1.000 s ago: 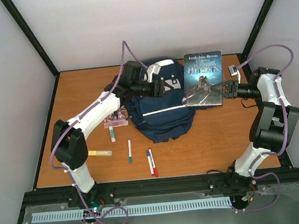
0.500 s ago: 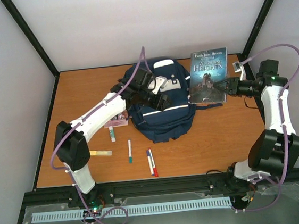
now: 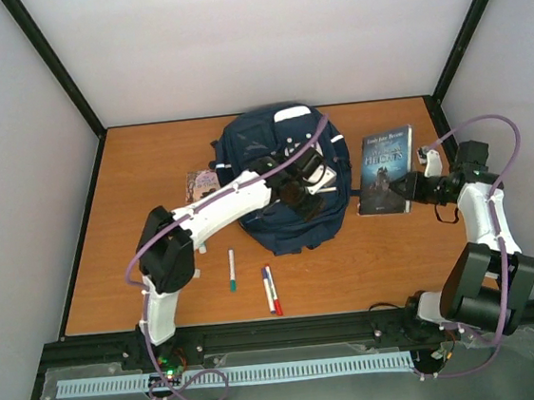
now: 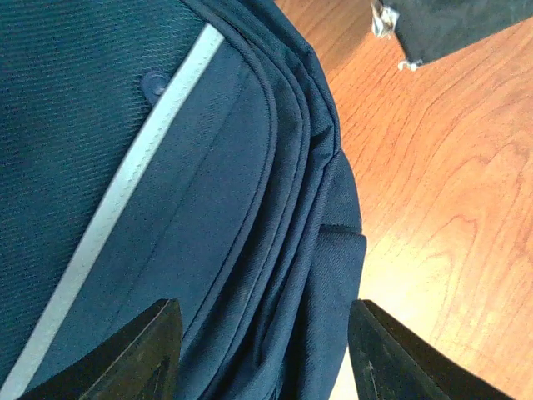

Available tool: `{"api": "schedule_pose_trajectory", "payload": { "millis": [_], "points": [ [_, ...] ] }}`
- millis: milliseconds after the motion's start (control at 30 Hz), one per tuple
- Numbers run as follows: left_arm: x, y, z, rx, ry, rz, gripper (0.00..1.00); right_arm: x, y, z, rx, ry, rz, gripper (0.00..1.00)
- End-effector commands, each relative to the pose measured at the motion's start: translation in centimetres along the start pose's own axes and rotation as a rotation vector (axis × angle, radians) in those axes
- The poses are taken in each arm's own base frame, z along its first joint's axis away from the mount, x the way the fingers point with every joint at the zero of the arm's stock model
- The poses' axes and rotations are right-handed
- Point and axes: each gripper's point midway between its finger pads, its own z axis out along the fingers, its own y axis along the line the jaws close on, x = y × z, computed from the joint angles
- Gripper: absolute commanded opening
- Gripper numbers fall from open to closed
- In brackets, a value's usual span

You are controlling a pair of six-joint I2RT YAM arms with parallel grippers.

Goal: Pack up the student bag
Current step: Place the book in the student bag.

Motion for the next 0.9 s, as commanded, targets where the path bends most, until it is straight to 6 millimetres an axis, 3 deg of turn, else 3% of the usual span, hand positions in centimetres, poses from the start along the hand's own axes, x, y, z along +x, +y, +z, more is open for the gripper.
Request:
{"api": "schedule_pose_trajectory", "payload": {
  "millis": [0, 267, 533, 867],
  "points": [
    [-0.2, 0.2, 0.6, -0.080, 0.050, 0.084, 0.57, -3.7, 0.8, -1.8, 0.010, -0.158, -0.165, 0.03],
    [0.1, -0.8, 2.4, -0.047, 0.100, 0.118, 0.58, -3.0, -0.3, -2.2, 0.009, -0.176, -0.141, 0.03],
    [0.9, -1.8, 4.1, -0.018, 0.150, 0.132, 0.45, -3.0, -0.8, -2.4, -0.003, -0.185, -0.119, 0.03],
    [1.6, -1.8, 5.7, -0.040, 0.189, 0.153, 0.39, -2.8, -1.2, -2.2, -0.015, -0.174, -0.100, 0.03]
  ]
}}
